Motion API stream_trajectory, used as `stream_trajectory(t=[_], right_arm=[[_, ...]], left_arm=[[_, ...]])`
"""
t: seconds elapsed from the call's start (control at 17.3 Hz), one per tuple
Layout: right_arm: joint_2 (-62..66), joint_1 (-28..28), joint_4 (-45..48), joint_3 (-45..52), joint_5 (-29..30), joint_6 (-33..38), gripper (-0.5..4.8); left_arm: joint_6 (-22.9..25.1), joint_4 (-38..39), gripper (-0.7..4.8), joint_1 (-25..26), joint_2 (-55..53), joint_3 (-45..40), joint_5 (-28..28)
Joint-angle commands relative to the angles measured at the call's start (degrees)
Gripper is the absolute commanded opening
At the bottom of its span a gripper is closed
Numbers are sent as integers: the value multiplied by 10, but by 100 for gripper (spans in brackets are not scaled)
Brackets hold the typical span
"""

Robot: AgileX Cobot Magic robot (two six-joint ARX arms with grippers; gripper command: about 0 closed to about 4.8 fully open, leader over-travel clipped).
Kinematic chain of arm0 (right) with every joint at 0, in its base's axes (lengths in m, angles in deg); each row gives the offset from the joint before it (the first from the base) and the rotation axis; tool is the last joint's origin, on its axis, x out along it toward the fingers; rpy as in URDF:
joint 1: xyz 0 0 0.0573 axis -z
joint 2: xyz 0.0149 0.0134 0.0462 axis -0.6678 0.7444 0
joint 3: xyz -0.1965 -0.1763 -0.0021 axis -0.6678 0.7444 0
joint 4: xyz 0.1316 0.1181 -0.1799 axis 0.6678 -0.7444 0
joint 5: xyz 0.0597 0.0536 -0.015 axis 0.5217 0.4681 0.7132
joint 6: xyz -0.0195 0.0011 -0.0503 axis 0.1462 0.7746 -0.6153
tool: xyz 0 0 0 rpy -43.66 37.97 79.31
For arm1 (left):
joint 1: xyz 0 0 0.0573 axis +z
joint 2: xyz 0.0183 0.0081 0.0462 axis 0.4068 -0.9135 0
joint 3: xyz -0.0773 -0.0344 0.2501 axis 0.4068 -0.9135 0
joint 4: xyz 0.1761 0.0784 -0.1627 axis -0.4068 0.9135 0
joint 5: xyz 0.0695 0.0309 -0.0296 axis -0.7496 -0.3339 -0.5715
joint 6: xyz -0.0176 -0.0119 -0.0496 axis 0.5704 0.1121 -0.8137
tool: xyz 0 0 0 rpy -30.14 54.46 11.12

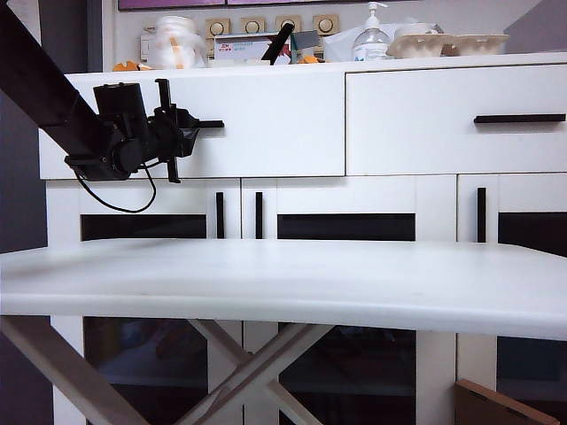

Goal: Pick up a can of beer from the white table, open the left drawer, place the beer inside the drawer, and finally close the drawer.

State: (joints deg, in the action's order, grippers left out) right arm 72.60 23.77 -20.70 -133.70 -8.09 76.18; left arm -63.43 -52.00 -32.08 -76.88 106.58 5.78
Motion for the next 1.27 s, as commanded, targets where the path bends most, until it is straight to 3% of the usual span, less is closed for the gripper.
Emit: stream_trajectory(t=[0.06,0.17,0.4,0.81,1.27], right_arm=[[-7,0,36,-7,0,2,-5],[-7,0,36,-7,0,2,-5],[-7,0,36,-7,0,2,-5],[-7,0,36,-7,-1,2,-5],[-7,0,35,-7,2,2,-5]], left_arm=[[9,-102,-6,-1,15,0,52],[9,-117,-6,-1,19,-10,52],[10,-145,-6,-1,60,-111,50],[31,-250,-6,2,211,-429,9],[45,-304,-6,14,337,-652,9]])
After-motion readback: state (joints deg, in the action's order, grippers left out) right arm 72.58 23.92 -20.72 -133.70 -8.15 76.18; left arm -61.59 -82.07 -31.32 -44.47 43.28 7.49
